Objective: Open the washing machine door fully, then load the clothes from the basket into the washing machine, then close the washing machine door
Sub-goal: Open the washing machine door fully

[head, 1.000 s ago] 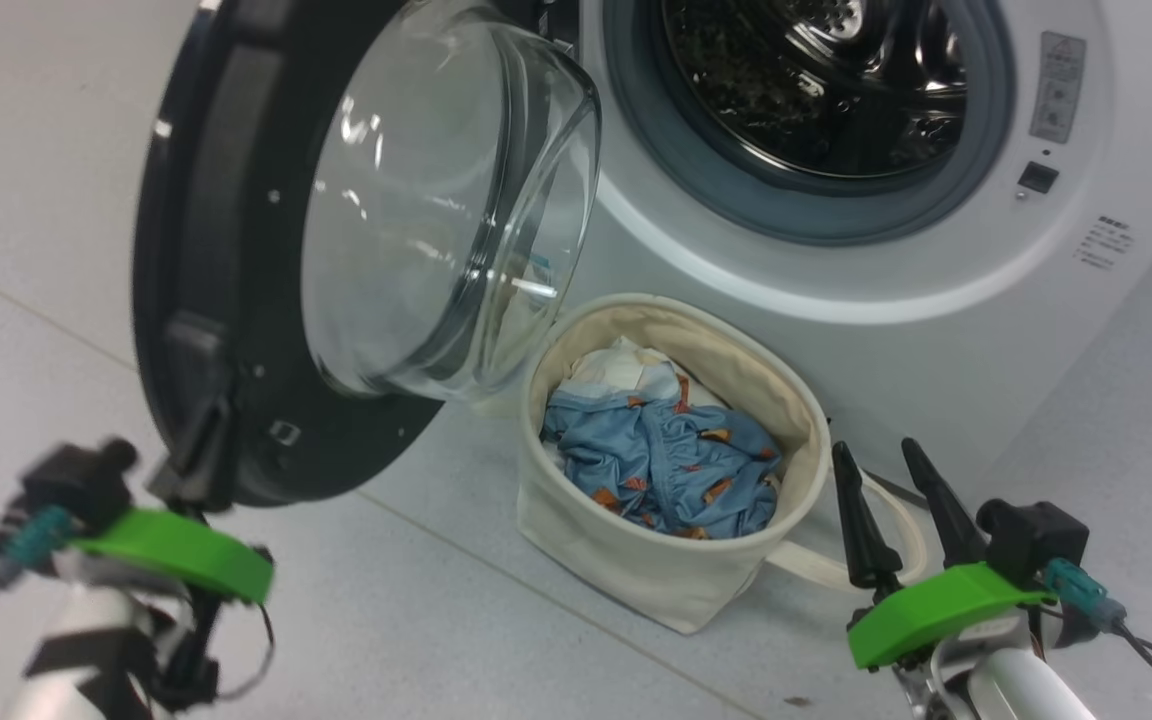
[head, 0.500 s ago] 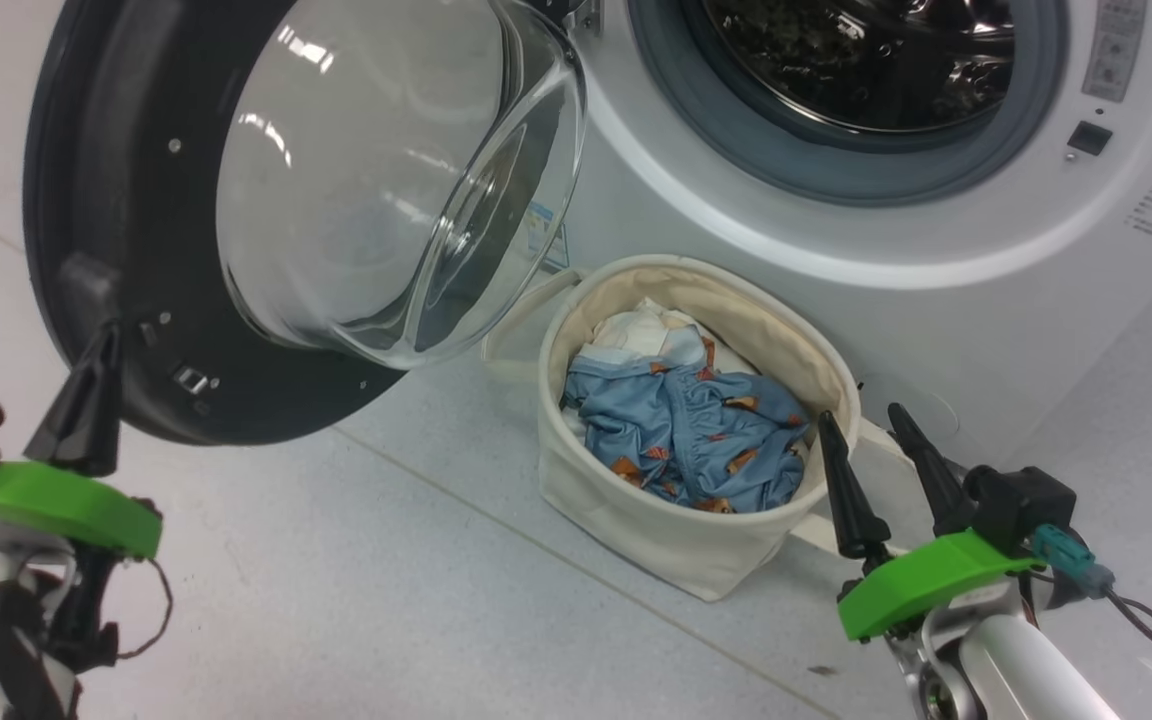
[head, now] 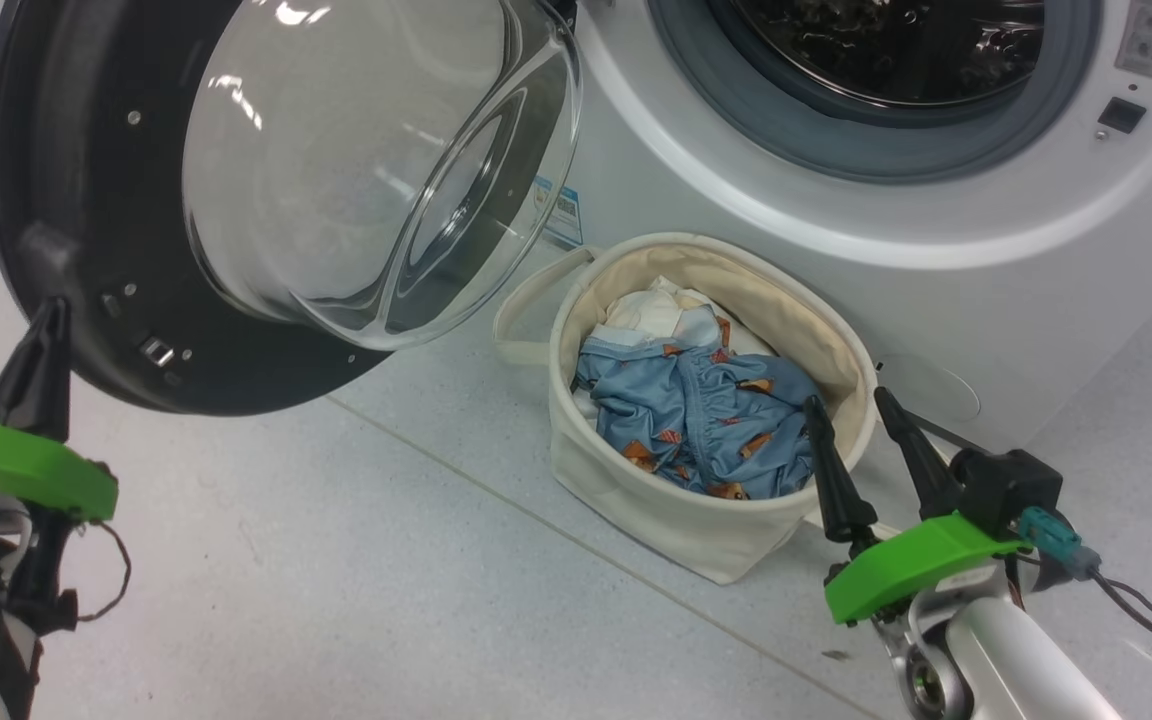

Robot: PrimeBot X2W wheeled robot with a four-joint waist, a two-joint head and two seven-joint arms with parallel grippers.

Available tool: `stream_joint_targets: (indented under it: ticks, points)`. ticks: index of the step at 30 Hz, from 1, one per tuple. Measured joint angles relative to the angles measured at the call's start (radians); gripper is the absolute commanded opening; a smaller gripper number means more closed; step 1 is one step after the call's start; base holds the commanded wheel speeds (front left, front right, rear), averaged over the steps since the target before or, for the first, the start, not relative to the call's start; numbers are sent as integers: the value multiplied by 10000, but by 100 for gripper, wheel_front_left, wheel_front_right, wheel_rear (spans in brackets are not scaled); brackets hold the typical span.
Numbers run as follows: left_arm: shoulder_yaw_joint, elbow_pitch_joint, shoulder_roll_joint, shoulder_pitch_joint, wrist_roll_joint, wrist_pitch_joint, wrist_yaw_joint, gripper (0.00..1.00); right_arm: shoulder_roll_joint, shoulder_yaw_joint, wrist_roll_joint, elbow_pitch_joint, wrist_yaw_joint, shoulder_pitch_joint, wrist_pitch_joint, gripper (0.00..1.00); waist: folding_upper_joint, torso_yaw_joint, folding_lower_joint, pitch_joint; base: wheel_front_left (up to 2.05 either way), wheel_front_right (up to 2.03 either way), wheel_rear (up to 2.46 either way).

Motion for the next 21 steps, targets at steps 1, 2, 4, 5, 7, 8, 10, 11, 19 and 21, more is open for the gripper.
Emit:
stream_joint_targets:
  ticks: [1,2,4,5,7,8,10,11,19,21]
  points:
    - [8,73,19,-58,0,0,0,0,8,-17,0,13,0,0,0,100,0,1,0,-2,0,0,0]
    - [10,88,54,-101,0,0,0,0,10,-31,-2,29,0,0,0,100,0,1,0,-5,0,0,0]
    - [-27,84,130,-129,2,-2,0,0,10,-44,-2,52,0,0,0,100,0,-2,0,-19,0,0,0]
    - [-46,69,142,-128,6,0,0,0,10,-56,-2,52,0,0,0,100,0,-3,0,-31,0,0,0]
    - [-56,-58,144,-114,6,0,0,0,13,-102,-2,50,0,0,0,100,0,-3,-2,-58,0,0,0]
    - [-67,-157,144,-99,6,0,0,0,12,-111,-2,50,0,0,0,100,0,-3,-2,-77,0,0,0]
    - [-88,-359,148,-67,0,-2,0,0,17,-119,-2,50,0,0,0,100,0,-5,-2,-121,0,0,0]
    - [-111,-454,155,-22,0,-2,0,0,27,-142,-2,50,0,1,0,100,0,-6,-2,-148,0,0,0]
    - [-309,-1210,316,817,-192,-2,0,100,165,-205,121,107,0,42,0,100,0,-14,-2,-507,0,0,0]
    - [-420,-1453,362,981,-188,-2,0,100,232,-205,159,105,0,76,0,100,0,-22,-2,-616,0,0,0]
